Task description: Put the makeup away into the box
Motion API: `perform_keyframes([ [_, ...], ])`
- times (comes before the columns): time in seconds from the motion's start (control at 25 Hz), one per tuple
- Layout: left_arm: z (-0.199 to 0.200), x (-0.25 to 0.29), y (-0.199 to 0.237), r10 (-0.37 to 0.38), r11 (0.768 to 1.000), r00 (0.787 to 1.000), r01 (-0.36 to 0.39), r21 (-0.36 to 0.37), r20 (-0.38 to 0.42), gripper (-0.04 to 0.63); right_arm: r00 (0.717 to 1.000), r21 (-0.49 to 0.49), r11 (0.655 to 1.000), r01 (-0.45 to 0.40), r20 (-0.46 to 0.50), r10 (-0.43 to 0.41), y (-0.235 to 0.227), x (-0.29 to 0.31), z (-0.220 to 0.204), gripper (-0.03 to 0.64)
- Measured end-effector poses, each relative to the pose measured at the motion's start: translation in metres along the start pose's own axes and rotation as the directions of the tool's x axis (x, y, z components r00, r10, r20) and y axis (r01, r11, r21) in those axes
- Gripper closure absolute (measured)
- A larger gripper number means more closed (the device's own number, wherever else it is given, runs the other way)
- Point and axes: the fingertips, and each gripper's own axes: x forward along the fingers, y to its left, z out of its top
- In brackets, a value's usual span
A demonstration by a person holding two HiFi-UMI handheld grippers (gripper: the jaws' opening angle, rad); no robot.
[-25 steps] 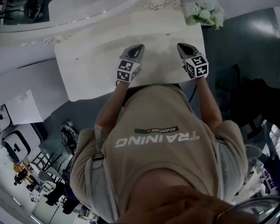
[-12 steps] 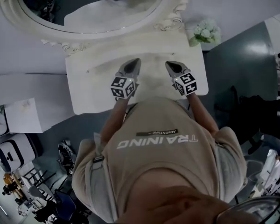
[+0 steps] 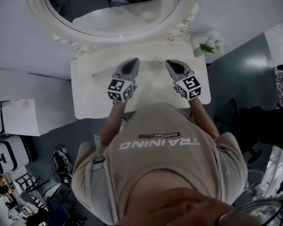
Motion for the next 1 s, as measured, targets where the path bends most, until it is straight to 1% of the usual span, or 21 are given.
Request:
perform_keyframes([
  [0.08, 0.009, -0.005, 0.007, 0.014, 1.0, 1.0, -0.015, 0.019, 0.019, 0.589, 0.999, -0.019, 0.999, 0.042, -0.008, -0.042, -0.004, 0.001, 0.013, 0.614],
  [0.16, 0.015, -0.009, 0.011, 0.03, 0.997, 0.999, -0.032, 0.065, 0.028, 0.589, 0.996, -0.027, 0.996, 0.083, -0.012, -0.083, -0.007, 0.0, 0.025, 0.614],
  [0.24, 0.021, -0.012, 0.01, 0.037, 0.994, 0.999, -0.041, 0.103, 0.036, 0.589, 0.995, -0.033, 0.994, 0.104, 0.012, -0.104, -0.008, -0.003, 0.037, 0.614],
  [0.28, 0.024, -0.013, 0.008, 0.035, 0.993, 0.998, -0.039, 0.109, 0.043, 0.589, 0.994, -0.036, 0.993, 0.11, 0.026, -0.11, -0.008, -0.004, 0.043, 0.614],
  [0.4, 0.033, -0.014, 0.004, 0.015, 0.994, 0.998, -0.021, 0.109, 0.056, 0.589, 0.992, -0.044, 0.992, 0.117, 0.053, -0.114, -0.006, -0.005, 0.053, 0.614],
  [0.6, 0.034, -0.01, 0.002, -0.016, 0.994, 0.999, 0.011, 0.112, 0.047, 0.589, 0.991, -0.059, 0.991, 0.117, 0.071, -0.113, -0.005, -0.006, 0.056, 0.614],
  [1.0, 0.03, -0.005, 0.008, 0.008, 0.997, 1.0, -0.01, 0.073, 0.029, 0.589, 0.996, -0.051, 0.996, 0.076, 0.059, -0.073, -0.012, -0.012, 0.05, 0.614],
])
